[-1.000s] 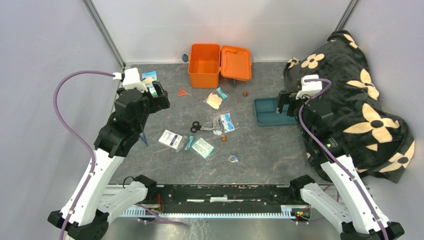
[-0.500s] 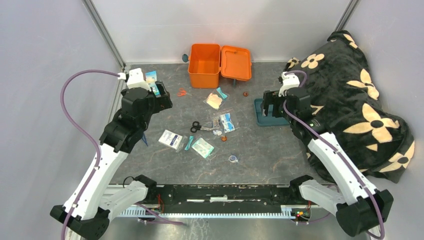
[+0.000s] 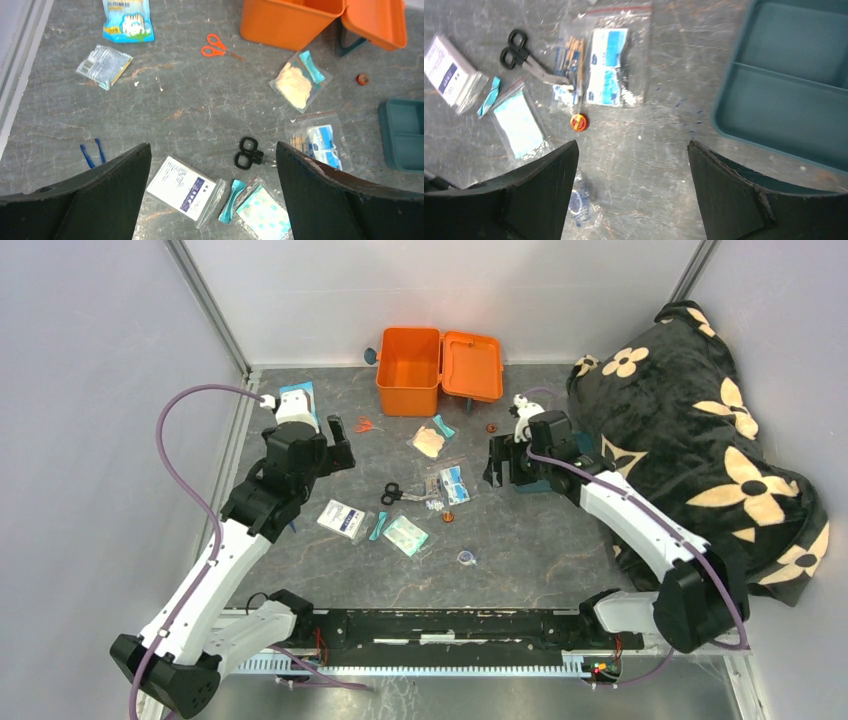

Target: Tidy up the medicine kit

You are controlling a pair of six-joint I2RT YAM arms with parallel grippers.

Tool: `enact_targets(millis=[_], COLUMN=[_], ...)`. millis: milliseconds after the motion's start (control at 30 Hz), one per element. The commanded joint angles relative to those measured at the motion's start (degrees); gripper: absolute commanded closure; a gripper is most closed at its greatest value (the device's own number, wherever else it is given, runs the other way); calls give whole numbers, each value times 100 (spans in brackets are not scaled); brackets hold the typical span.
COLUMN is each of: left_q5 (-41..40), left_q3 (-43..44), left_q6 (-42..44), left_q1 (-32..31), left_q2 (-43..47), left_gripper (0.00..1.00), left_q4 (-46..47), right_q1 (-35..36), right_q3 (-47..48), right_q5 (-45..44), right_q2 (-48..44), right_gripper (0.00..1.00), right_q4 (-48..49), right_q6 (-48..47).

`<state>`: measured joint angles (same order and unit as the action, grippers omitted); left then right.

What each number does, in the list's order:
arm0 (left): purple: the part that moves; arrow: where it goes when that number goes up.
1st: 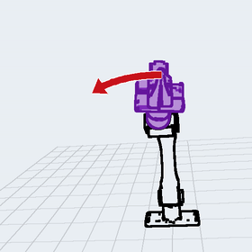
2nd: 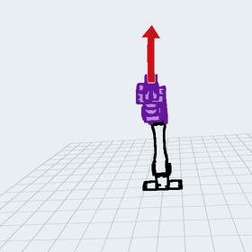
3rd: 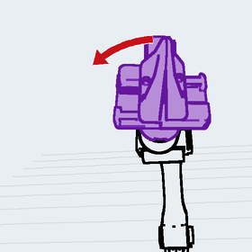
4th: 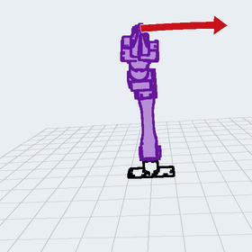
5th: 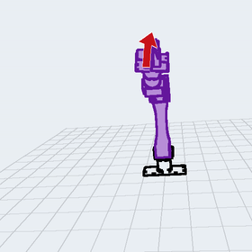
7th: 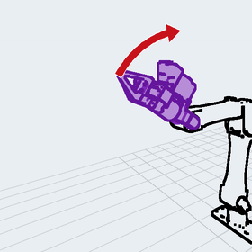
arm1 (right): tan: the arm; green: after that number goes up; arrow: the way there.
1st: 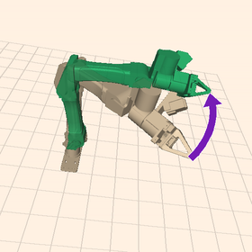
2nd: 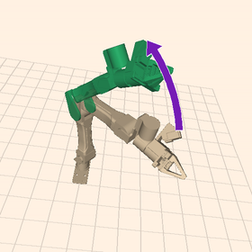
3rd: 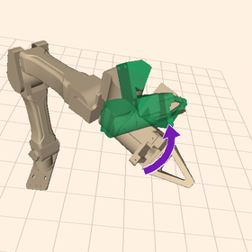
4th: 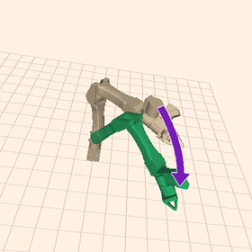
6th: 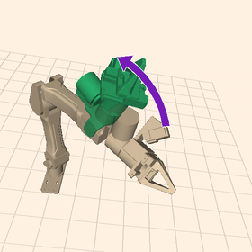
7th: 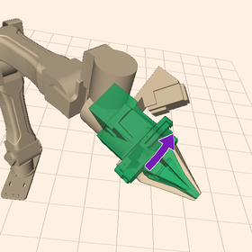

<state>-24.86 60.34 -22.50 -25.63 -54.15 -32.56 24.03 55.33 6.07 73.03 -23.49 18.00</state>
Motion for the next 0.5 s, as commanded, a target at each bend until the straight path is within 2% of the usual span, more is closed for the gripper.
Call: enact_targets(millis=[0, 367, 467], left_q5=[129, 490, 584], left_q3=[-248, -620, -810], left_q6=[-176, -92, -171], left_q1=[-4, -4, -4], left_q2=[91, 54, 90], left_gripper=[0, 0, 0], left_q4=[371, 764, 860], right_q1=[140, 175, 175], right_q3=[331, 625, 866], right_q5=[772, 730, 548], right_q2=[463, 1793, 2211], right_gripper=[13, 13, 13], right_q4=[443, 1152, 1050], right_q6=[-126, -349, -472])
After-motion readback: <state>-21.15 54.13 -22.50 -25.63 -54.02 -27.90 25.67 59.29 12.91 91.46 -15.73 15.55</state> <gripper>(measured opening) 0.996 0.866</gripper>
